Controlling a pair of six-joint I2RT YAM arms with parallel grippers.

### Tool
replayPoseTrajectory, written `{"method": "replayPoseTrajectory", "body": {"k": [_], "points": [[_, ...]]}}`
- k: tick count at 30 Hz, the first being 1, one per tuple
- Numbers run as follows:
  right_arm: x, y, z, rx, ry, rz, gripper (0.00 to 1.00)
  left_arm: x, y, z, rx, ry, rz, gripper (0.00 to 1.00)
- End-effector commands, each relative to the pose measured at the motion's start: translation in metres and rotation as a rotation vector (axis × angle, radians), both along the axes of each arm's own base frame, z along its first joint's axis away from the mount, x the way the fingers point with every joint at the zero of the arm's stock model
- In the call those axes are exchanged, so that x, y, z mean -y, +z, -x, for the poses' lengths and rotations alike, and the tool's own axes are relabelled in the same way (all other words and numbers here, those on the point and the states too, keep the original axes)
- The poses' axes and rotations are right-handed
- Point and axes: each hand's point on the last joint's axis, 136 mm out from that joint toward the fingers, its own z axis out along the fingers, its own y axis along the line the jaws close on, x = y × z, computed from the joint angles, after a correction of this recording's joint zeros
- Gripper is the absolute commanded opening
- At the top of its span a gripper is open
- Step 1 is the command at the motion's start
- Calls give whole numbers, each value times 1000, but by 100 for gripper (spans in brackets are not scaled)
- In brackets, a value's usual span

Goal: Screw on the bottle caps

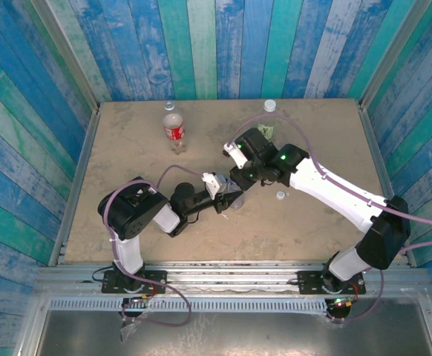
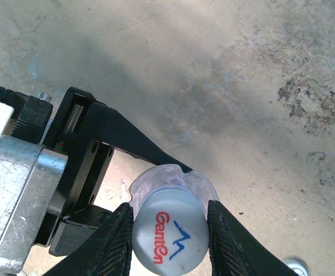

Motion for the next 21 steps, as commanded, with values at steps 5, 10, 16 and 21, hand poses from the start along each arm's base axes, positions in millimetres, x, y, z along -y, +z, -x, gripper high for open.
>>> {"method": "replayPoseTrajectory", "body": {"k": [5,10,16,21], "points": [[-1,-2,0,-14,-2,9,32,3,-19,1,-32,-21,-43,50],[-6,-1,1,-26,12,-2,31,2,-21,2,-30,-24,-57,50],[-8,-6,2,-54,19,9,33,2,-22,2,-29,-22,-65,50],[-9,-11,5,-86,20,19,34,3,-23,2,-30,-26,-65,50]]}}
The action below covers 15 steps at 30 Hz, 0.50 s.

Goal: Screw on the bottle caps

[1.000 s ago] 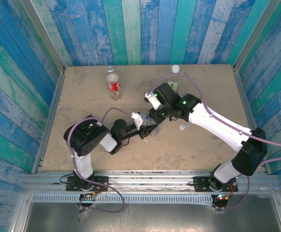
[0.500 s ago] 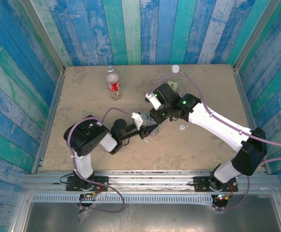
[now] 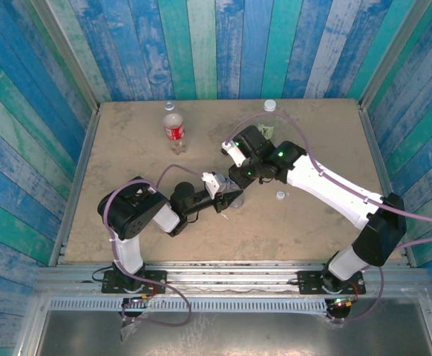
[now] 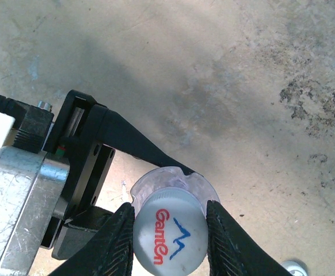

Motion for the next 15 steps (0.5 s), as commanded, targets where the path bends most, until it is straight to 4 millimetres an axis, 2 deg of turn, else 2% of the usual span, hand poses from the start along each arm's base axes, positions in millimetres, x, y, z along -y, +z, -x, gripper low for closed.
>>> {"method": "replayPoseTrajectory", "body": {"k": [1,9,15], "points": [[-3,-12,8,-74,12,17,33,4,-22,4,-35,-29,-60,50],[1,-18,10,-106,3,68,33,3,-24,4,-38,-28,-60,50],[2,-11,12,-76,11,58,35,4,-23,3,-45,-25,-49,50]]}}
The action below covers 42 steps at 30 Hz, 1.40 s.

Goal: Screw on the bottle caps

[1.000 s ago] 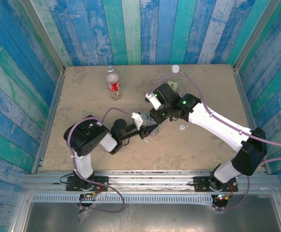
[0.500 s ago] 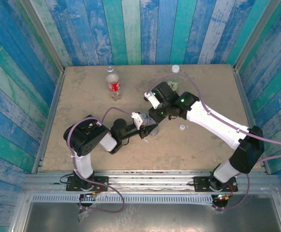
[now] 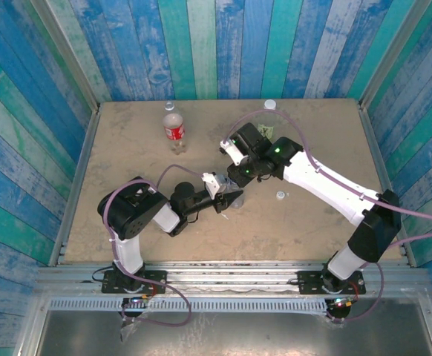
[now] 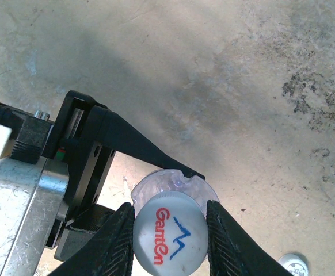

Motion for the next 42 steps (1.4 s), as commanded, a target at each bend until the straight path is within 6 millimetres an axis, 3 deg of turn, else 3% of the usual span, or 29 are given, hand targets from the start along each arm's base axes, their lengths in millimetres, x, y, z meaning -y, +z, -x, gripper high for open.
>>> {"method": "replayPoseTrajectory", "body": {"k": [1,13,22,26,32,42], "points": [[4,-9,13,-36,15,32,37,3,-23,2,-54,-20,-44,50],[6,1,11,-2,2,9,40,4,-23,3,-58,-22,-43,50],[9,17,9,45,-19,-21,59,5,-23,2,-61,-25,-41,50],[10,21,8,62,-30,-33,61,4,-23,2,-63,-24,-41,50],[17,23,1,76,-90,-41,49,4,-24,3,-64,-25,-43,51],[21,0,0,26,-107,-1,34,4,-23,3,-59,-27,-44,51]]}}
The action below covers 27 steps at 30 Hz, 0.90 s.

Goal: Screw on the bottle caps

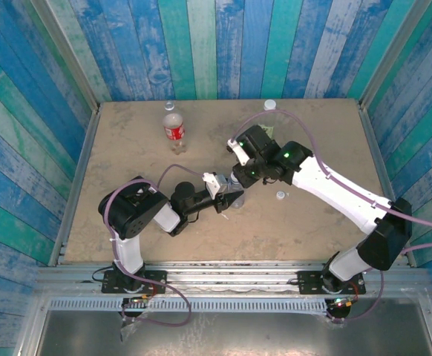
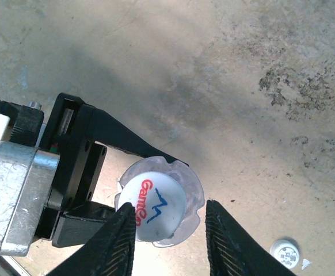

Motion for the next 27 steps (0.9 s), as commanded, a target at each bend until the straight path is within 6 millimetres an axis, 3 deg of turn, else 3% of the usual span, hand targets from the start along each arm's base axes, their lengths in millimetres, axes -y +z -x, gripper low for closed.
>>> {"method": "replayPoseTrajectory", "body": {"k": [1,12,21,27], "points": [[5,-12,-1,-22,-24,25,33,2,-23,3,-59,-18,-46,50],[18,-21,0,-48,-62,47,27,3,-23,2,-61,-21,-46,51],[12,-35,2,-110,-47,63,27,3,-24,4,-59,-23,-55,50],[6,-12,1,-75,-41,-76,33,4,-24,3,-63,-26,-47,50]]}}
